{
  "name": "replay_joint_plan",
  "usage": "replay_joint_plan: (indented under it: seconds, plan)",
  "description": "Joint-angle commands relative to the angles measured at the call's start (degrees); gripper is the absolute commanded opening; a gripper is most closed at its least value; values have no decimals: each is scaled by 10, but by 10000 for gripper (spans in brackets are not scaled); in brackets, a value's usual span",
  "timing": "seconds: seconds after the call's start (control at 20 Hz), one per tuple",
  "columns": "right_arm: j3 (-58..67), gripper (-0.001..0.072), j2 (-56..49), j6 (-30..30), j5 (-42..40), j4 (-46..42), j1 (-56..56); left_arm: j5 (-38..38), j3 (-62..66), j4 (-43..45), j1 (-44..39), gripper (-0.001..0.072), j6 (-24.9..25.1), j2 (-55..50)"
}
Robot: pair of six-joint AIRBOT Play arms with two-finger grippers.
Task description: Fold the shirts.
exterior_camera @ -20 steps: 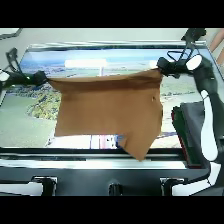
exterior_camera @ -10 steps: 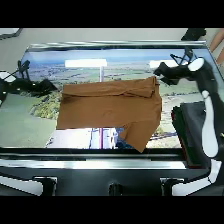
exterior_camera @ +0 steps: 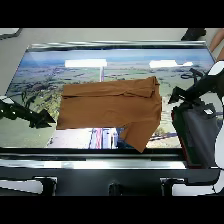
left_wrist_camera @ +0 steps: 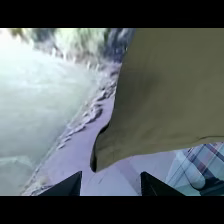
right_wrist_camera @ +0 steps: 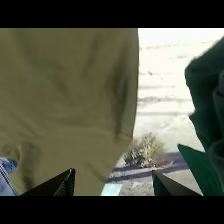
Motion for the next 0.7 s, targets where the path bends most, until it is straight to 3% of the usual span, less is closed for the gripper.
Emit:
replay_joint_plan:
  seconds: [0.0, 0.2, 0.45, 0.55, 0.65]
  plan:
    - [-20, 562, 10, -5, 28, 3, -4, 29, -63, -20, 6, 435, 22, 4]
    - [-20, 562, 10, -6, 26, 3, -4, 72, -76, -21, -2, 432, 23, 1]
    - [-50, 562, 14, -14, 35, -4, -4, 119, -77, -38, -13, 189, 24, 1]
    - [-124, 563, 38, -12, -14, 2, -4, 120, -77, -38, -22, 65, 30, 1]
    - [-208, 563, 68, -13, -70, 24, -4, 117, -77, -40, -30, 28, 41, 1]
